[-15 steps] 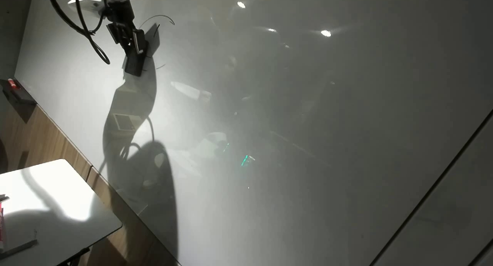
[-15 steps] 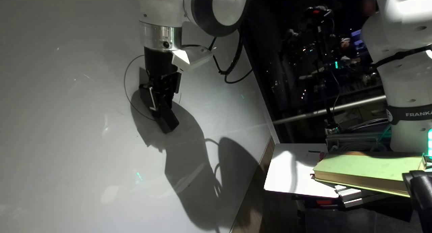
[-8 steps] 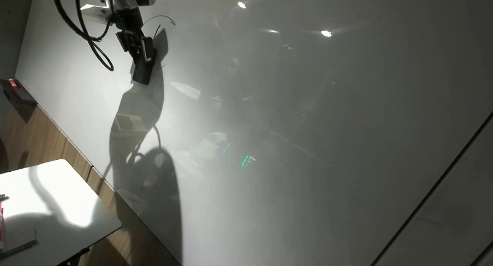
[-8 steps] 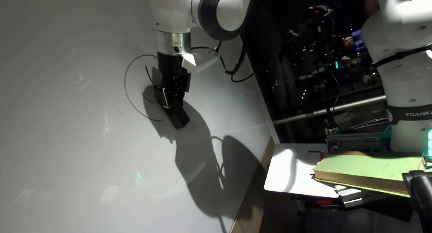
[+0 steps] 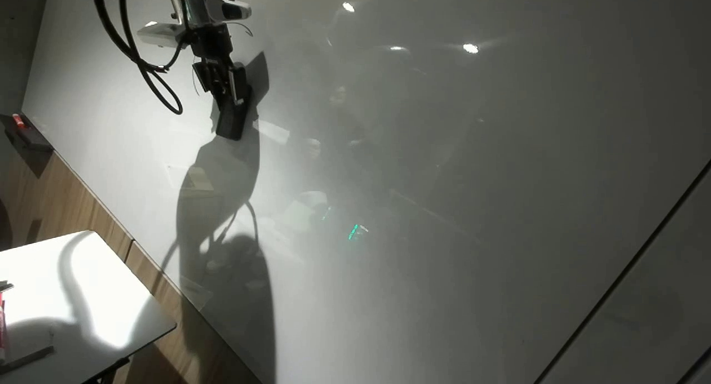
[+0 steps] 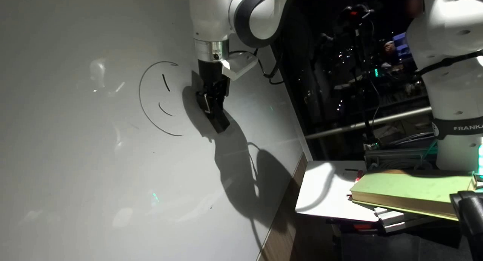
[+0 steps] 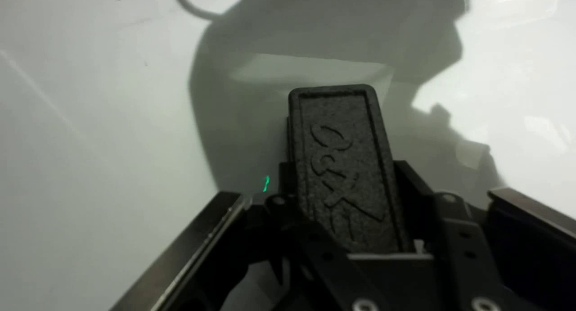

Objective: Erase the drawing on the white board

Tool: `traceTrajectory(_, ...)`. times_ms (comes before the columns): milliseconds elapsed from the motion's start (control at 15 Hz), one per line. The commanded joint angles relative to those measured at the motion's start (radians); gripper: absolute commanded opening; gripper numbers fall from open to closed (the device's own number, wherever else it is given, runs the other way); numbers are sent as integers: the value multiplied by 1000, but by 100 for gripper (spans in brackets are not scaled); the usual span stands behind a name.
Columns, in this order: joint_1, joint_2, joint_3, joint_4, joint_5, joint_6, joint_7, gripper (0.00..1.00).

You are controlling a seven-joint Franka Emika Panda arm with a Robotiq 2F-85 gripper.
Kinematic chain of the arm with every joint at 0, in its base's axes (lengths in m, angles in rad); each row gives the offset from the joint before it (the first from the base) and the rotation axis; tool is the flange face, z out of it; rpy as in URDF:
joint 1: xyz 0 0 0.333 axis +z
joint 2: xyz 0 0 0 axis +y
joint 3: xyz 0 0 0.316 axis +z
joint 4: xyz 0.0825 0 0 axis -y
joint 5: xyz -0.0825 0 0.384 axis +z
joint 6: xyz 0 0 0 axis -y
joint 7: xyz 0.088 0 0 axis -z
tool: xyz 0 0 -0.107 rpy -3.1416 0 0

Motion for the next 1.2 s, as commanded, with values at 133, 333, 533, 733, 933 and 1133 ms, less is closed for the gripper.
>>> traceTrajectory(133,-61,54,-33,81,-23,31,-59,30)
traceTrajectory(333,-10,7,14,35,31,-6,-25,30)
traceTrajectory(533,26,-2,78,-4,38,-9,39,30)
traceTrajectory(733,66,29,149,16,20,-16,107,30)
traceTrajectory(933,96,67,202,55,-20,-25,164,30)
traceTrajectory(1133,116,112,224,127,-68,-44,191,30)
